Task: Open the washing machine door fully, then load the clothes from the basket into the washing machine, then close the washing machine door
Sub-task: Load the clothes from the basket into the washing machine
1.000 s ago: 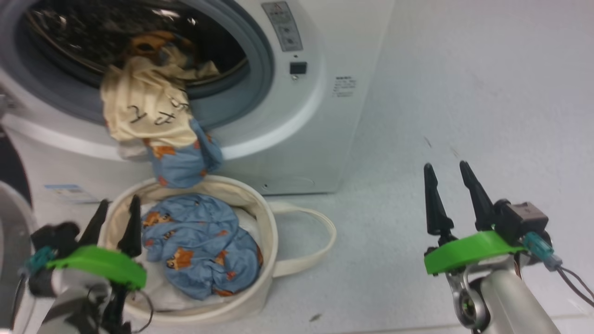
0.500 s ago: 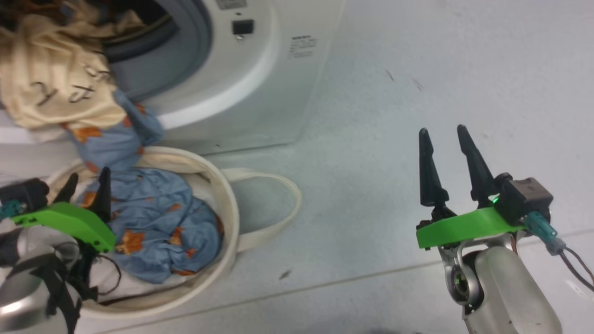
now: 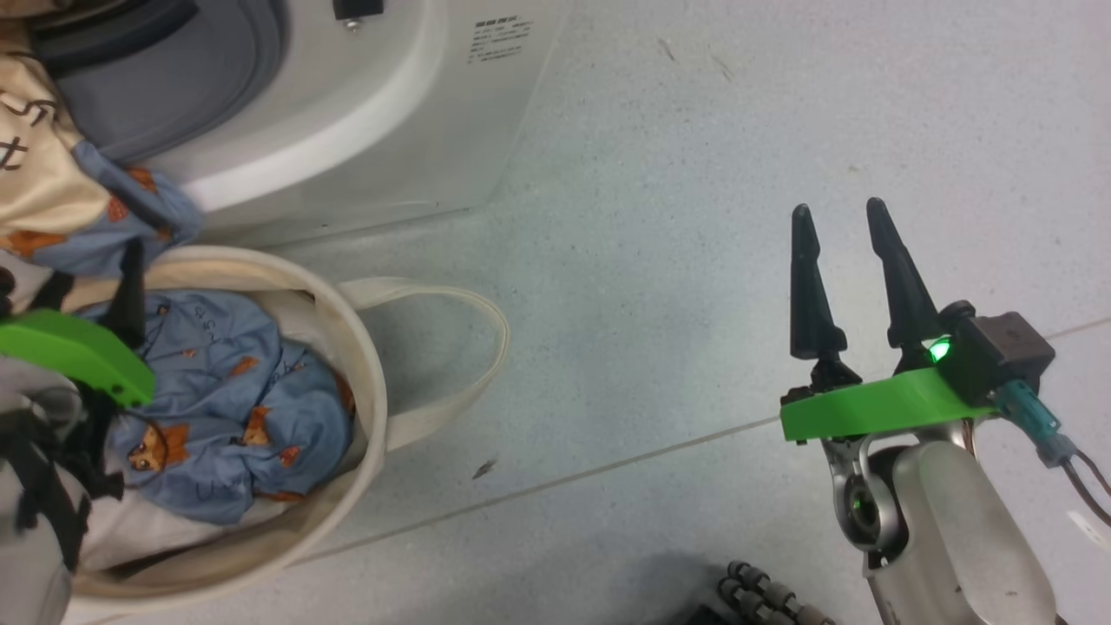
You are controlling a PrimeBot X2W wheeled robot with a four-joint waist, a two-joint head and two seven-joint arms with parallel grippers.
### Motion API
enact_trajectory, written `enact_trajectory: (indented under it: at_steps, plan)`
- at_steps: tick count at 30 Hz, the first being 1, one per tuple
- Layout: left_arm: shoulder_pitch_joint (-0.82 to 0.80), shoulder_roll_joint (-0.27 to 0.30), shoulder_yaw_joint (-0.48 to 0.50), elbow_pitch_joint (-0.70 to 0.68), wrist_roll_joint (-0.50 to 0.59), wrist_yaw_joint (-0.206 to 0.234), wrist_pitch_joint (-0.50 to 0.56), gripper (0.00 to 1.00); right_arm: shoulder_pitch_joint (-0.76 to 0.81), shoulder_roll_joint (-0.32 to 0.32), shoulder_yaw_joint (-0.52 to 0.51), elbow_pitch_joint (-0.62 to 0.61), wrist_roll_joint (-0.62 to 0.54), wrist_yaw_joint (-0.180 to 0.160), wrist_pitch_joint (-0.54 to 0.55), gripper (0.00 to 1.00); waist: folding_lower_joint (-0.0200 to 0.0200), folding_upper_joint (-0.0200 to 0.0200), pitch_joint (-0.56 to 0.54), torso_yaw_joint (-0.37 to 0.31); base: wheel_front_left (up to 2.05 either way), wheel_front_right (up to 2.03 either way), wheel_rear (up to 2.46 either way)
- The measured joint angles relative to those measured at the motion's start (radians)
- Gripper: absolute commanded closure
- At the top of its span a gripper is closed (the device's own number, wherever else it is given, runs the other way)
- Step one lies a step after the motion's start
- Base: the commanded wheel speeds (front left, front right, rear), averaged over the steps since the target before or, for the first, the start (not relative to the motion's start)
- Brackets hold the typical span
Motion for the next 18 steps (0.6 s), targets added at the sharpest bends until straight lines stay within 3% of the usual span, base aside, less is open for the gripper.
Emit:
enact_trajectory:
  at_steps: [2,3,4,5,10,14,18]
  plan:
    - [-0.016,0.008,-0.003,0.002,-0.011,0.0,-0.006,0.0,0.0,0.0,-0.001,-0.006,0.0,0.0,0.0,0.0,-0.0002,0.0,0.011,-0.004,0.0,0.0,0.0]
    - [-0.025,0.012,-0.007,0.001,-0.013,0.0,-0.01,0.29,-0.001,0.001,-0.001,-0.008,0.0,0.0,0.0,0.0,-0.0001,0.0,0.016,-0.004,0.0,0.0,0.0]
    - [-0.035,0.015,-0.012,0.0,-0.013,0.0,-0.011,0.9,-0.003,0.001,-0.001,-0.008,0.0,0.0,0.0,0.0,0.0,0.0,0.019,-0.002,0.0,0.0,0.0]
    - [-0.042,0.016,-0.012,-0.006,-0.021,0.0,-0.013,1.0,-0.005,0.001,-0.001,-0.007,0.0,0.0,0.0,0.0,-0.0001,0.0,0.02,0.001,0.0,0.0,0.0]
    - [-0.053,0.02,-0.015,-0.062,-0.037,0.0,-0.014,1.0,-0.021,0.002,-0.003,-0.008,0.0,0.0,0.0,0.0,-0.0001,0.0,0.017,0.025,0.0,0.0,0.0]
    - [-0.016,0.016,-0.021,-0.142,0.002,0.0,-0.014,1.0,-0.021,0.002,-0.002,0.007,0.008,0.0,0.0,0.0,-0.0002,0.0,-0.013,0.059,0.0,0.0,0.0]
    - [0.037,0.02,0.035,-0.216,0.07,0.0,-0.014,1.0,-0.021,0.001,0.01,0.022,0.028,0.0,0.0,0.0,-0.0003,0.0,-0.053,0.085,0.0,0.0,0.0]
